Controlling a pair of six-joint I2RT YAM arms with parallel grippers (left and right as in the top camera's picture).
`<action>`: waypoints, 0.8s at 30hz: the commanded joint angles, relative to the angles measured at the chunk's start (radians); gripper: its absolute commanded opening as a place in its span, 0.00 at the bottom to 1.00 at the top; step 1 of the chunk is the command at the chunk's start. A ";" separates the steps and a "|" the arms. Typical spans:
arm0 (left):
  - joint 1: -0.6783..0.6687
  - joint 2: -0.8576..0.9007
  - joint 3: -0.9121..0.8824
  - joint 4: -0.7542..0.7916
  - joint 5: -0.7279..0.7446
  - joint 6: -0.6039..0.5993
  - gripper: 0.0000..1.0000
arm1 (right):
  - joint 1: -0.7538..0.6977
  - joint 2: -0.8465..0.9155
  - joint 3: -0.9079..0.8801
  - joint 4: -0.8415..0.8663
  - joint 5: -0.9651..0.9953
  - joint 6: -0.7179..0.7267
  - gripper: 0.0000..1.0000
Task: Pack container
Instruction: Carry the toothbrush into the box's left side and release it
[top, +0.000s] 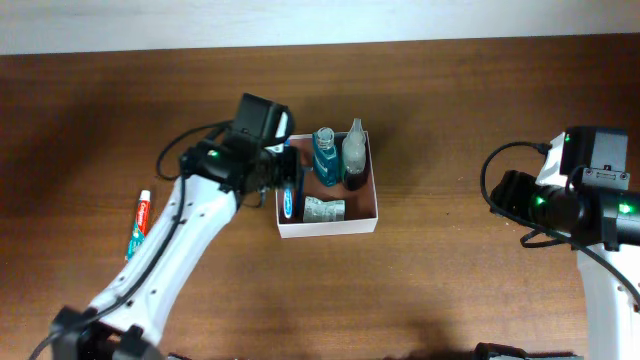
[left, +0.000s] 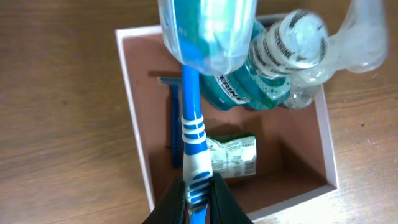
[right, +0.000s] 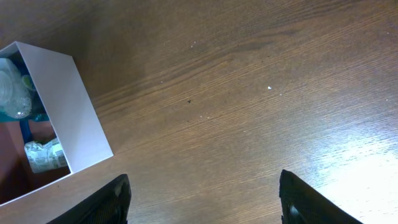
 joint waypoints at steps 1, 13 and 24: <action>-0.002 0.069 0.002 0.007 0.010 -0.020 0.01 | -0.006 -0.001 -0.005 -0.002 -0.002 -0.010 0.69; -0.002 0.163 0.002 0.021 0.010 -0.019 0.01 | -0.006 -0.001 -0.005 -0.001 -0.002 -0.010 0.69; 0.006 0.143 0.014 -0.002 -0.007 -0.002 0.60 | -0.006 -0.001 -0.010 -0.001 -0.002 -0.010 0.69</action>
